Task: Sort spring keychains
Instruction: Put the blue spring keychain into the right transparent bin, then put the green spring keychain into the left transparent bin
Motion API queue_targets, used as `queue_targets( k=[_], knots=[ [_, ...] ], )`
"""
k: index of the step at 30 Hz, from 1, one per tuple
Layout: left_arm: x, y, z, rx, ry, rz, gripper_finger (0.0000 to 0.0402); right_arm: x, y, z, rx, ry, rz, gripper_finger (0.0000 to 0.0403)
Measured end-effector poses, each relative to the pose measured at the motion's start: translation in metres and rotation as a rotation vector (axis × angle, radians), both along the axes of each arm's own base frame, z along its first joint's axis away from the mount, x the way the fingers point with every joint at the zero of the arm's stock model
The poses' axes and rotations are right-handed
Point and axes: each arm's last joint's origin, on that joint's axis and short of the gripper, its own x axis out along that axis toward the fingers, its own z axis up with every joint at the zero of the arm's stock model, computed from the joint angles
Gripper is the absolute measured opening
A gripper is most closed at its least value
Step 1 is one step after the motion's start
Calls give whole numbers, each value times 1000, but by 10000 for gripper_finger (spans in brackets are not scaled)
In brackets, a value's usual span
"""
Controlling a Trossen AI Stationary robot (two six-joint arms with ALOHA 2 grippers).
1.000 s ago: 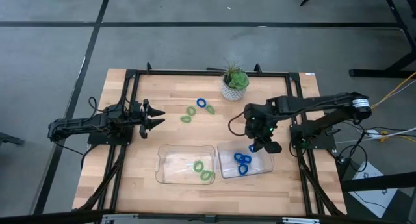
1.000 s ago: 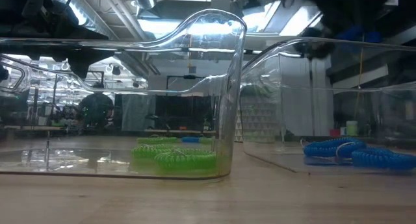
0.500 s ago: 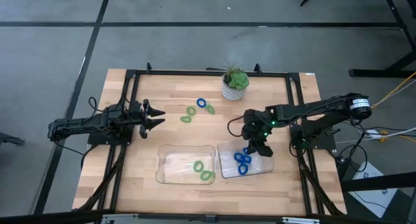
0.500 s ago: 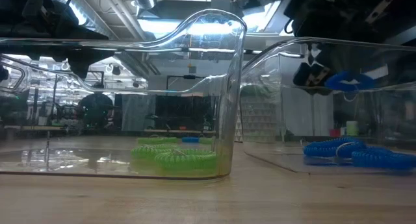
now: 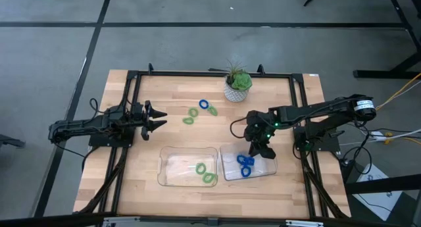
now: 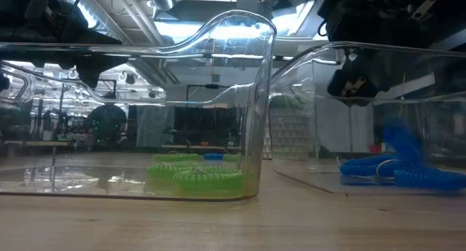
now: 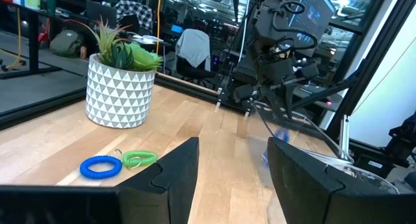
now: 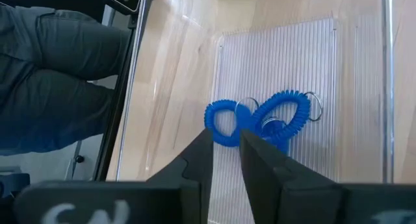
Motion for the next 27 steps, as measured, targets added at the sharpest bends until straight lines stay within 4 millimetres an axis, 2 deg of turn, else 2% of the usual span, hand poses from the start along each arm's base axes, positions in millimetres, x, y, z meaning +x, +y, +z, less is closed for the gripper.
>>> queue_targets(
  k=[13, 22, 27],
  knots=[
    [0, 0, 0, 0, 0, 0, 178, 4, 0, 3, 35, -5, -50, 112],
    [0, 0, 0, 0, 0, 0, 178, 4, 0, 3, 34, -8, -49, 111],
    [0, 0, 0, 0, 0, 0, 178, 10, 0, 7, 51, -70, -67, 112]
  ],
)
